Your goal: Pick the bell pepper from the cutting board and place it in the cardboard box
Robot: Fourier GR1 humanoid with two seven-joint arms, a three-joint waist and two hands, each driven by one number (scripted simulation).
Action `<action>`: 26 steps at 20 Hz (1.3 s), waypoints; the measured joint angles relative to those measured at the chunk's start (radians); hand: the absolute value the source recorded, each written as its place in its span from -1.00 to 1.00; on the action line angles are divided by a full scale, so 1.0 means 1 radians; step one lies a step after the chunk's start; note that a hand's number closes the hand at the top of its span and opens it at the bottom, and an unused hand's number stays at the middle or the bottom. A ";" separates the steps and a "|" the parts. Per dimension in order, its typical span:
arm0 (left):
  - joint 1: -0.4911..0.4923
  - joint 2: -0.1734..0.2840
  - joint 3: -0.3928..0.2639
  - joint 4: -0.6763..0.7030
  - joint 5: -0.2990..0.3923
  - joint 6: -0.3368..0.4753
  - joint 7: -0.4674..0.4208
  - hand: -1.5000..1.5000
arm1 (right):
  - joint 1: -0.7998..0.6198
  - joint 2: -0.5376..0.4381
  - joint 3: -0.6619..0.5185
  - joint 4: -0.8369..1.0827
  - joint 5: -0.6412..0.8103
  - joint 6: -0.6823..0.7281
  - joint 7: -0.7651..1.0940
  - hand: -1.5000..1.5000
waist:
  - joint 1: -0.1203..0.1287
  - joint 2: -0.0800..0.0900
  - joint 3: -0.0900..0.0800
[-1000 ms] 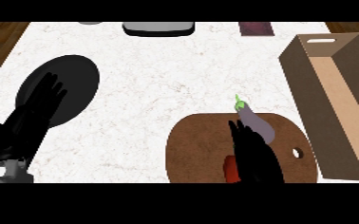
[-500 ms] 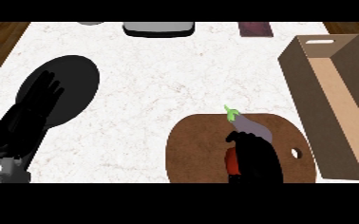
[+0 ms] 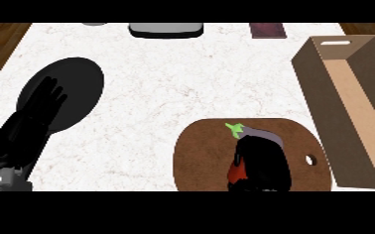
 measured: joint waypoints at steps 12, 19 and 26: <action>-0.049 -0.009 -0.016 0.002 -0.013 0.004 0.029 0.00 | -0.510 0.018 -0.429 0.608 0.003 -0.180 -0.046 1.00 | 0.029 0.011 0.001; -0.029 -0.019 0.000 0.033 -0.021 -0.010 -0.010 0.00 | -0.709 0.001 -0.441 0.673 0.074 -0.219 -0.019 1.00 | 0.013 0.004 0.001; -0.018 -0.018 0.007 0.005 -0.019 -0.005 0.013 0.00 | -0.843 -0.015 -0.411 0.536 0.186 -0.209 0.062 1.00 | 0.003 -0.002 0.001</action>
